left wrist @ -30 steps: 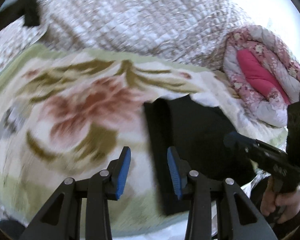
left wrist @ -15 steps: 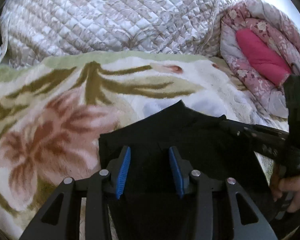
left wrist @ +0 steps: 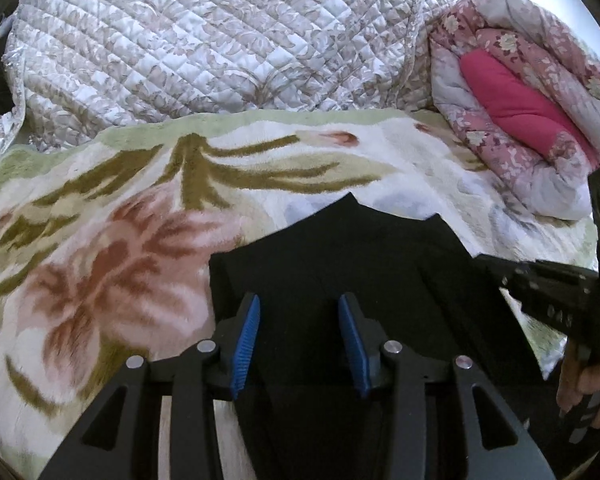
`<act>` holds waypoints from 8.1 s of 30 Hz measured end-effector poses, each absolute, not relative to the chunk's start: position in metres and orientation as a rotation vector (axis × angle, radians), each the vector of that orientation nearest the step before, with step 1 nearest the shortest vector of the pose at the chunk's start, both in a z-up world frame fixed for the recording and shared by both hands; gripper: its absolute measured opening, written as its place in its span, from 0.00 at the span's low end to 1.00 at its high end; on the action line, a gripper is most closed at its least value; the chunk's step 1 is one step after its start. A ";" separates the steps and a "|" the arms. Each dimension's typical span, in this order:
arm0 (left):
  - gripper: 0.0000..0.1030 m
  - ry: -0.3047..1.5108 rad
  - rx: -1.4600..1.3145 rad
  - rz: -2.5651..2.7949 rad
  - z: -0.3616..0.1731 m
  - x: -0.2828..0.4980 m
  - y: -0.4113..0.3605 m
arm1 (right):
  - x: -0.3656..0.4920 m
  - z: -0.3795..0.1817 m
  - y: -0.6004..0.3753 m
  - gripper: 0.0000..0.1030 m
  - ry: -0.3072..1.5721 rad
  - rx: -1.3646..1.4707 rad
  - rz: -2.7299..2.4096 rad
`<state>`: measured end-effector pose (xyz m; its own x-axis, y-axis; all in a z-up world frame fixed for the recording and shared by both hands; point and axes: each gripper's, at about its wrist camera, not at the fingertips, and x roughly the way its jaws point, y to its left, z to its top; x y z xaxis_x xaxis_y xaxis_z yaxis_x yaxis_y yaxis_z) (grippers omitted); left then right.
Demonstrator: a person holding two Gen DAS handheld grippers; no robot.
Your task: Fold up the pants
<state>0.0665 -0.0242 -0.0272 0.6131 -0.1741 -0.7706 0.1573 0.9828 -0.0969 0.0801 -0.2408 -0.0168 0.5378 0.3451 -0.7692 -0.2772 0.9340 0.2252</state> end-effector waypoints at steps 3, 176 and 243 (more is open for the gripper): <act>0.43 0.885 -0.015 -0.192 -0.020 0.048 -0.023 | 0.056 -0.013 -0.236 0.18 0.936 0.062 0.383; 0.24 0.813 -0.221 -0.214 0.009 0.087 0.052 | 0.132 0.008 -0.175 0.16 0.925 0.285 0.624; 0.39 0.933 -0.094 -0.036 -0.060 0.029 0.031 | 0.055 -0.042 -0.164 0.54 0.973 -0.055 0.450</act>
<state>0.0292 0.0308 -0.0601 0.5954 -0.0715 -0.8003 -0.0102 0.9953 -0.0965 0.0547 -0.1638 -0.0421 0.4784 0.3442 -0.8079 -0.3929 0.9067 0.1536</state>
